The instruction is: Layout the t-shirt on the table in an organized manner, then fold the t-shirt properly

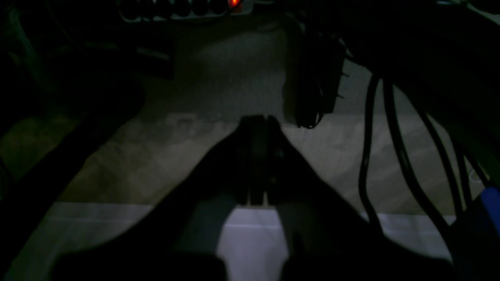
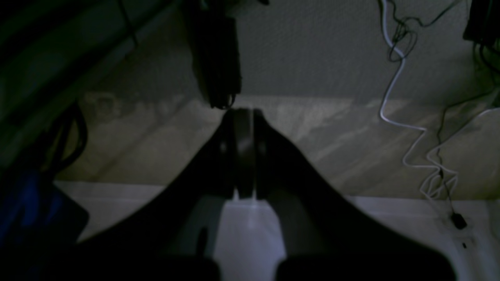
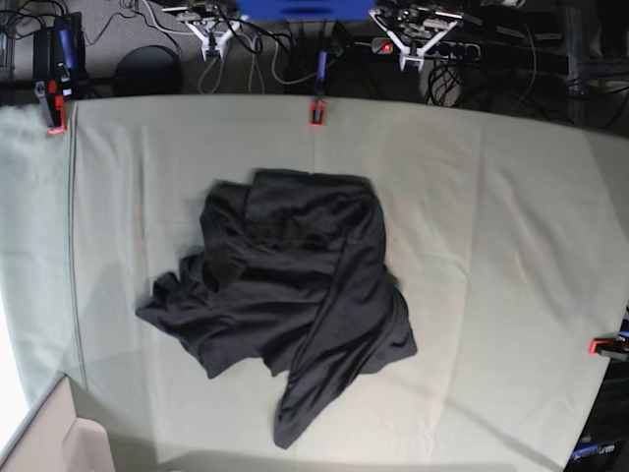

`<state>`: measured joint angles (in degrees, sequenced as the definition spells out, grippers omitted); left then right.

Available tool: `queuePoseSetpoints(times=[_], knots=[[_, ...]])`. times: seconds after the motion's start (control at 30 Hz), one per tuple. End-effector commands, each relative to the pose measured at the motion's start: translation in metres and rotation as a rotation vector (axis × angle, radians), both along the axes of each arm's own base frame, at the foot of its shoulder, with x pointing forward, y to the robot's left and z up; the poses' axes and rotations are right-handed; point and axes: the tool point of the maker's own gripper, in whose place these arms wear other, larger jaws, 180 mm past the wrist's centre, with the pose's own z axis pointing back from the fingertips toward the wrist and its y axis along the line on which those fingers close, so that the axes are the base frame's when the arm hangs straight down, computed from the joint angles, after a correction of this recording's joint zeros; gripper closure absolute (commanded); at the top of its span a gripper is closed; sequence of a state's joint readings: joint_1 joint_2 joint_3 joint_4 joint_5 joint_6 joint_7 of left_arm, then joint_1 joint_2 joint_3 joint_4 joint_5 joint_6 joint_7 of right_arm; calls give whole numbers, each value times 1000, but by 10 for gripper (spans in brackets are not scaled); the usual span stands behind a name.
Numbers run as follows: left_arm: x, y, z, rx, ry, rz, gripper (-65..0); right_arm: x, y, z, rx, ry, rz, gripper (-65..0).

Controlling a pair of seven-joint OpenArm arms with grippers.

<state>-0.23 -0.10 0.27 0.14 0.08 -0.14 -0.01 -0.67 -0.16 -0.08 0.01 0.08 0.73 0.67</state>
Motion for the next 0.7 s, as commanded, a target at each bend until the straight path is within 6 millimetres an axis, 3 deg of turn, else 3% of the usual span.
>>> queuePoseSetpoints(times=[0.0,0.17,0.33,0.67], knots=[[-3,1,0,7,4,0,-3,-1,-2,0,-13,-1,-4,0],[-4,1,0,7,6,0,-3,-1,-3,0,-14,-1,-9,0],[-4,20,0,34,5,6,-3,4,-4,0,-19,-90,-9,0],[-10,22,1,37,13,10,-3,5,-4,1,-22,-128,-5,-1]])
